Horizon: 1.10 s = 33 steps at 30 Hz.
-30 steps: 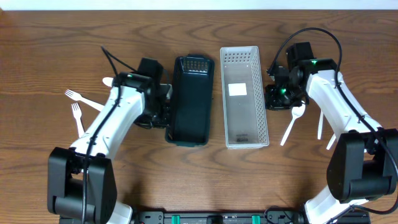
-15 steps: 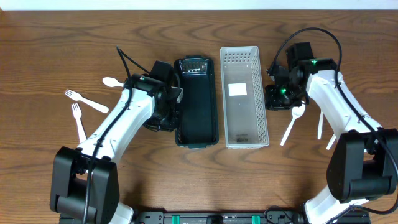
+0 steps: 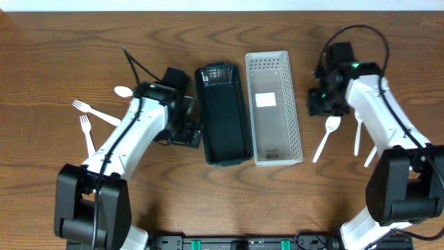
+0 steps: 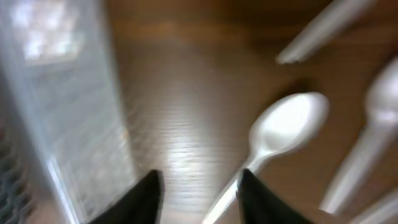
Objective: Pack container
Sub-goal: 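Lift both grippers away from the baskets, then grasp a white spoon on the right with the right gripper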
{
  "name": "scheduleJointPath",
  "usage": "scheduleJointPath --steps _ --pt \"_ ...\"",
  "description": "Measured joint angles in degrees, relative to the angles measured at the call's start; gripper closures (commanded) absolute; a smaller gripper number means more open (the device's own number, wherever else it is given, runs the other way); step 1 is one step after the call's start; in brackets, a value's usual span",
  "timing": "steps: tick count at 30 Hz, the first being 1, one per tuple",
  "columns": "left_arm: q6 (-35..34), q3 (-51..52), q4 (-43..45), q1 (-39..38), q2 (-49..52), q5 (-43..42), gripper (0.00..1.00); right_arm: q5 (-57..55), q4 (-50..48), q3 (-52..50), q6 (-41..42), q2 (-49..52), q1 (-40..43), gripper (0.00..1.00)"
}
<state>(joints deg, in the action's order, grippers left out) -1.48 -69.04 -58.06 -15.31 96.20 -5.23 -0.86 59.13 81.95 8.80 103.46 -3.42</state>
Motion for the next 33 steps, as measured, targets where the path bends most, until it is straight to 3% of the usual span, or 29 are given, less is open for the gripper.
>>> scheduleJointPath --steps 7,9,14,18,33 --pt "0.0 -0.1 -0.5 10.3 -5.9 2.1 0.02 -5.5 5.8 11.1 3.0 -3.7 4.7 0.12" --pt "0.0 -0.2 -0.5 13.4 -9.3 2.3 0.02 -6.0 8.4 11.6 6.3 -6.7 5.3 0.01" --pt "0.0 -0.3 -0.5 20.3 -17.1 2.7 0.02 -6.7 13.1 11.4 17.3 -10.4 6.4 0.01" --pt "0.0 -0.5 -0.5 23.5 -22.1 2.7 0.02 -6.1 11.0 6.0 24.8 -10.6 6.5 0.01" --pt "-2.8 -0.7 -0.7 24.3 -24.5 2.2 0.02 -2.6 -21.5 -23.3 29.0 -10.0 1.2 0.01"
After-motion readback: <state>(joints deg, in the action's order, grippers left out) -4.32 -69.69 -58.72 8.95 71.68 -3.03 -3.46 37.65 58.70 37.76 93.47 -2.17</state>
